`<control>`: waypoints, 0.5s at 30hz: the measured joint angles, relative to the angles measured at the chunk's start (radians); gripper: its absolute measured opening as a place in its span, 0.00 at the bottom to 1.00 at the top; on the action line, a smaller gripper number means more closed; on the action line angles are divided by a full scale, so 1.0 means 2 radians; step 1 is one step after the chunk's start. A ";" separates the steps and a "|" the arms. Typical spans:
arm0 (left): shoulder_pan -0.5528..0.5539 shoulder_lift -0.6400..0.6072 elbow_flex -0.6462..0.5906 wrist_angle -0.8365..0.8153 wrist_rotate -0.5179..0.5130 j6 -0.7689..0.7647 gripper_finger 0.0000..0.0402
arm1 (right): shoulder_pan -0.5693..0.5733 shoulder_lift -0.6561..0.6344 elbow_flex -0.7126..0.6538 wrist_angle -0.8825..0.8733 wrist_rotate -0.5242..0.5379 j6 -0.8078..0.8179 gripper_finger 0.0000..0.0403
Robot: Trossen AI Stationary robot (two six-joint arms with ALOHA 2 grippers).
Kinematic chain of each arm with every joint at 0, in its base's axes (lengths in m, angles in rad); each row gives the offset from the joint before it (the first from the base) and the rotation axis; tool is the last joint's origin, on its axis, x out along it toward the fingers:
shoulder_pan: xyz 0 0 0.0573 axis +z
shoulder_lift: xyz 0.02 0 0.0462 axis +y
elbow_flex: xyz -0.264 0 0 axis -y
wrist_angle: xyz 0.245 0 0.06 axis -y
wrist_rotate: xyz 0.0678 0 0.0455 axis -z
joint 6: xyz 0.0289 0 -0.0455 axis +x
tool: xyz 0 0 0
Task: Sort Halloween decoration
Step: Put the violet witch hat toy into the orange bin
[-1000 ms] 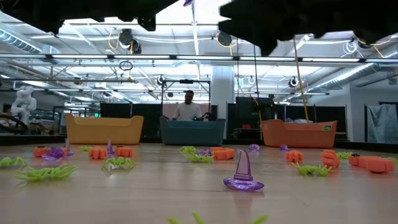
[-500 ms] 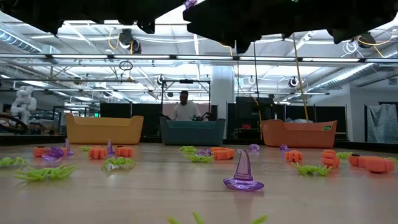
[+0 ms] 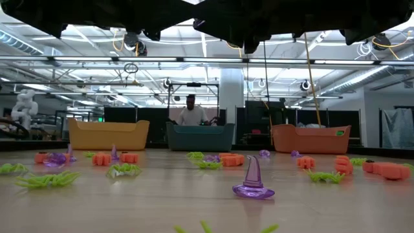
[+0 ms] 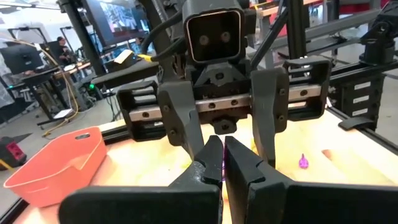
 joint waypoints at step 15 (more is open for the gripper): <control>0.000 0.000 0.000 0.000 0.000 0.000 0.00 | -0.004 0.000 0.000 0.000 0.001 0.000 0.23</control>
